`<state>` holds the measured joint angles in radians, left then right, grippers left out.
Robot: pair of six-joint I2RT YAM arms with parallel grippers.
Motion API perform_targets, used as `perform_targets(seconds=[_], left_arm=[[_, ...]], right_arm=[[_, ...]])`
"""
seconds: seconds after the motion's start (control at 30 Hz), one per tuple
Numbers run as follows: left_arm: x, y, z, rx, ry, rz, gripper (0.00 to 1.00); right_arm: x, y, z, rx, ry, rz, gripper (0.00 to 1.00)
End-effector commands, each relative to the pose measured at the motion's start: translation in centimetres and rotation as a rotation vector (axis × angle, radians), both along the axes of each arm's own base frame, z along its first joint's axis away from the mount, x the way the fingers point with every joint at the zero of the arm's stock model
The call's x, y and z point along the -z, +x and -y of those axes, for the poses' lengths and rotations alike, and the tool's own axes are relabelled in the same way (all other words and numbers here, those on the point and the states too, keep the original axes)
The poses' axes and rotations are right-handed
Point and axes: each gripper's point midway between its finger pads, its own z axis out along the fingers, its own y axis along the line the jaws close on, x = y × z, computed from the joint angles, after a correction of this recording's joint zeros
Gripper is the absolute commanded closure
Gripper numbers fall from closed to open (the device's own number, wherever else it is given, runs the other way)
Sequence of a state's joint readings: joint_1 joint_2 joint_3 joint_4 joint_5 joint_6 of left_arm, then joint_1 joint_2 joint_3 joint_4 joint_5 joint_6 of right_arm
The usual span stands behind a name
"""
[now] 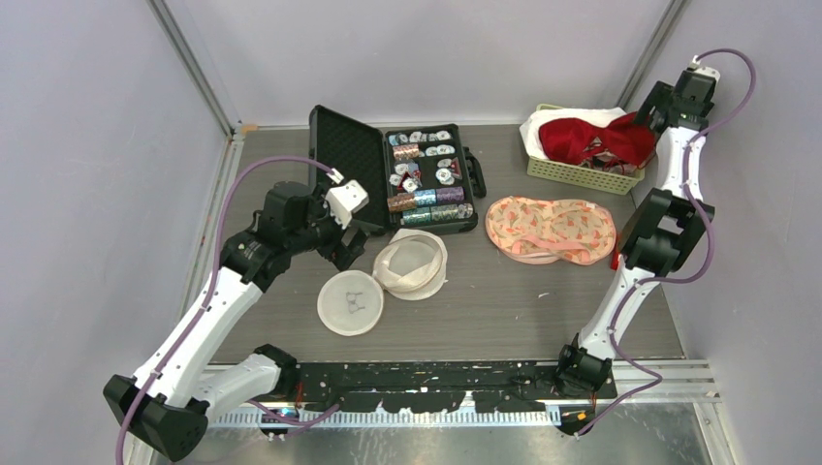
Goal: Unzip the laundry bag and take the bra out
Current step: Place the bra in the bin, then close the laundry bag at the center of the board.
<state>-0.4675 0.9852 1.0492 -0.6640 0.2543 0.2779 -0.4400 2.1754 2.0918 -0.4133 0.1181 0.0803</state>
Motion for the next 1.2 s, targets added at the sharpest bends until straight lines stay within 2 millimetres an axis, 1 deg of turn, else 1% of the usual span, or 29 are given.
perform_targets(seconds=[0.0,0.1,0.2,0.37,0.4,0.47,0.5,0.6,0.73,0.83,0.9,0.93,1.0,1.1,1.17], left_arm=[[0.1,-0.4,-0.5,0.015,0.009,-0.006,0.09],[0.6,-1.2,-1.0,0.044,0.013,-0.032,0.09],[1.6,-2.5,-1.7,0.108,0.027,-0.061,0.09],[4.1,-5.4,-3.4,0.258,0.1,-0.097,0.11],[4.7,-5.9,-3.7,0.286,0.121,-0.097,0.11],[5.8,-6.9,-4.4,0.343,0.159,-0.09,0.12],[6.5,-7.7,-4.7,0.374,0.18,-0.096,0.13],[8.3,-9.0,-5.5,0.441,0.223,-0.121,0.14],[10.4,-11.0,-6.4,0.591,0.293,-0.169,0.2],[11.9,-11.6,-7.0,0.671,0.346,-0.187,0.23],[12.8,-11.8,-7.4,0.717,0.375,-0.184,0.24],[13.3,-11.9,-7.5,0.745,0.386,-0.18,0.24],[14.1,-12.4,-7.6,0.805,0.403,-0.171,0.25],[15.2,-13.1,-7.7,0.901,0.42,-0.15,0.26],[15.8,-13.1,-7.5,0.943,0.419,-0.13,0.27]], right_arm=[[-9.4,-1.5,-0.6,-0.003,-0.084,0.16,0.15],[-10.7,-1.7,-2.8,-0.074,-0.085,0.162,0.07],[-12.1,-1.8,-6.1,-0.175,-0.1,0.156,0.01],[-14.7,-2.4,-12.9,-0.385,-0.125,0.151,0.0],[-14.9,-2.7,-14.7,-0.433,-0.119,0.144,0.0],[-15.3,-3.5,-17.5,-0.507,-0.1,0.14,0.0],[-15.2,-3.9,-19.0,-0.553,-0.082,0.13,0.0],[-15.2,-5.7,-23.8,-0.695,-0.02,0.115,0.0],[-13.3,-8.5,-29.3,-0.838,0.1,0.062,0.0],[-11.6,-10.8,-33.2,-0.941,0.179,0.016,0.0],[-10.3,-12.4,-35.4,-1.005,0.221,-0.023,0.0],[-9.5,-13.0,-36.1,-1.028,0.238,-0.046,0.0],[-8.2,-14.7,-38.8,-1.103,0.278,-0.095,0.0],[-6.7,-16.6,-41.4,-1.179,0.344,-0.151,0.0],[-5.6,-17.9,-43.0,-1.221,0.371,-0.191,0.0]])
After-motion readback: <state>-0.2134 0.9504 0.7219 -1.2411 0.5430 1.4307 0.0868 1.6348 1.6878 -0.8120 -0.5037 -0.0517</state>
